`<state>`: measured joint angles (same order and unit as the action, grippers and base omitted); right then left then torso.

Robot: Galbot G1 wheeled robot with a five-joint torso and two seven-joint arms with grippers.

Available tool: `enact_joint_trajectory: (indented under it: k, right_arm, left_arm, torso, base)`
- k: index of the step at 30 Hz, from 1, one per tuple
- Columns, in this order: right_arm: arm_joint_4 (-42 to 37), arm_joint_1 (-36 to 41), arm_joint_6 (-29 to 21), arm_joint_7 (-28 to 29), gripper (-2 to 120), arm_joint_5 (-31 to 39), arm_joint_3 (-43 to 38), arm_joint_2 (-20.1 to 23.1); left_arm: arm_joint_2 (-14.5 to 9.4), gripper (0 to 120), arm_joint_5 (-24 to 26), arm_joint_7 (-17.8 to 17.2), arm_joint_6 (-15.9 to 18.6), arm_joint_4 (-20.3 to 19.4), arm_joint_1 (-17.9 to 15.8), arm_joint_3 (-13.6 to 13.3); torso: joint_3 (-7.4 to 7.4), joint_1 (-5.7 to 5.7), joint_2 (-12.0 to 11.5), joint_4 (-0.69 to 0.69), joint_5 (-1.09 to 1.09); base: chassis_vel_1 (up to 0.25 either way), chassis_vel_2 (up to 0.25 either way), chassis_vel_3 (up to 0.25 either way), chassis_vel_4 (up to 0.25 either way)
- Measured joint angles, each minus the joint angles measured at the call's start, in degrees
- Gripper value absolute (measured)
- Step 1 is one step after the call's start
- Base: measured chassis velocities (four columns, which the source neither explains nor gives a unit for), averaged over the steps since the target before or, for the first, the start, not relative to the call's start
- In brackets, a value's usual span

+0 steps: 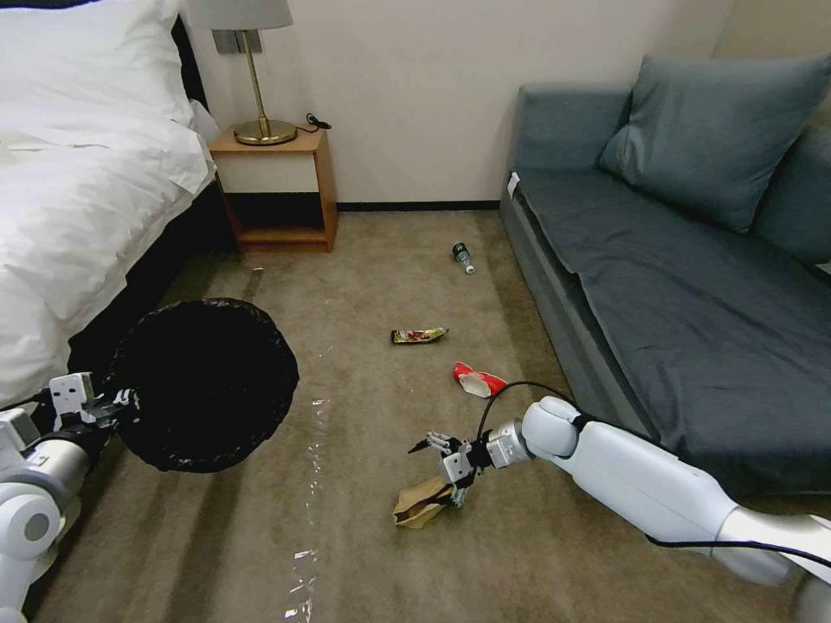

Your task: Pick up the trash bin, then pick up the garbage on the floor and place it into the trash bin.

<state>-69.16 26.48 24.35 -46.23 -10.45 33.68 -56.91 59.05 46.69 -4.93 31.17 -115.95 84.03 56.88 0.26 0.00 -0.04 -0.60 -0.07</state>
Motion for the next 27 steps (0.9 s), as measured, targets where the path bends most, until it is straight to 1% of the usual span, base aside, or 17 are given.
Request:
enact_joint_trajectory:
  k: [2,3,5,7,8,9,10,12,13,15,19,20,27]
  right_arm:
    - [3.1,0.5,1.4,1.4,100,-2.3,0.0,-1.5]
    - [3.1,0.5,1.4,1.4,100,-2.3,0.0,-1.5]
    - [6.3,0.5,2.7,2.4,100,-3.9,-0.3,-3.3]
    - [7.0,0.4,2.8,2.7,100,-4.3,-0.4,-3.7]
    - [8.9,0.1,3.5,3.2,100,-5.5,-0.6,-5.1]
    - [8.9,0.1,3.5,3.2,100,-5.5,-0.6,-5.1]
    - [10.0,0.0,3.9,3.5,100,-6.4,-0.9,-6.0]
    - [12.7,-0.1,5.4,3.8,100,-8.7,-1.9,-8.3]
    - [12.7,-0.1,5.4,3.8,100,-8.7,-1.9,-8.3]
    - [14.6,0.2,6.5,4.0,100,-10.2,-2.6,-9.8]
    - [14.8,0.5,6.7,3.9,100,-11.3,-2.9,-9.5]
    - [15.3,0.9,7.6,3.9,100,-12.1,-3.8,-9.3]
    - [16.7,2.1,9.2,4.2,100,-13.1,-5.7,-7.9]
  left_arm:
    - [0.2,0,-0.1,0.0,0.0,0.0,0.0,-0.1]
    - [0.2,0,-0.1,0.0,0.0,0.0,0.0,-0.1]
    - [0.3,0,-0.1,0.0,-0.1,-0.1,0.0,-0.2]
    - [0.3,0,-0.1,0.0,-0.1,-0.1,0.0,-0.2]
    - [0.3,0,-0.1,0.0,-0.1,-0.2,0.1,-0.2]
    - [0.3,0,-0.1,0.0,-0.1,-0.2,0.1,-0.2]
    - [0.3,0,-0.1,0.0,-0.1,-0.3,0.1,-0.2]
    - [0.4,0,-0.1,0.0,-0.1,-0.5,0.2,-0.1]
    - [0.4,0,-0.1,0.0,-0.1,-0.5,0.2,-0.1]
    - [0.5,0,-0.1,0.0,-0.1,-0.8,0.3,-0.1]
    - [0.5,0,0.0,0.0,-0.1,-1.0,0.4,-0.1]
    - [0.5,0,0.0,0.0,-0.1,-1.1,0.4,-0.1]
    - [0.7,0,0.1,0.0,-0.1,-1.3,0.4,-0.2]
  torso:
    - [0.00,0.00,0.0,-0.01,0.00]
    - [0.00,0.00,0.0,-0.01,0.00]
    - [0.00,0.00,0.0,0.01,0.01]
    - [0.00,0.00,0.0,0.01,0.01]
    - [0.00,0.00,0.0,0.01,0.00]
    - [0.00,0.00,0.0,0.01,0.00]
    - [0.00,0.00,0.0,0.00,0.00]
    - [0.00,0.00,0.0,0.02,0.01]
    - [0.00,0.00,0.0,0.02,0.01]
    - [0.00,0.00,0.0,0.04,0.02]
    - [0.00,0.00,0.0,0.01,0.01]
    - [0.00,0.00,0.0,-0.02,0.00]
    - [0.00,0.00,0.0,0.00,0.02]
  base:
    - [0.000,0.000,0.000,0.000]
    - [0.000,0.000,0.000,0.000]
    - [0.000,0.000,0.000,0.000]
    - [0.000,0.000,0.000,0.000]
    - [0.000,0.000,0.000,0.000]
    - [0.000,0.000,0.000,0.000]
    - [0.000,0.000,0.000,0.000]
    - [0.000,0.000,0.000,0.000]
    - [0.000,0.000,0.000,0.000]
    - [0.000,0.000,0.000,0.000]
    - [0.000,0.000,0.000,0.000]
    - [0.000,0.000,0.000,0.000]
    - [0.000,0.000,0.000,0.000]
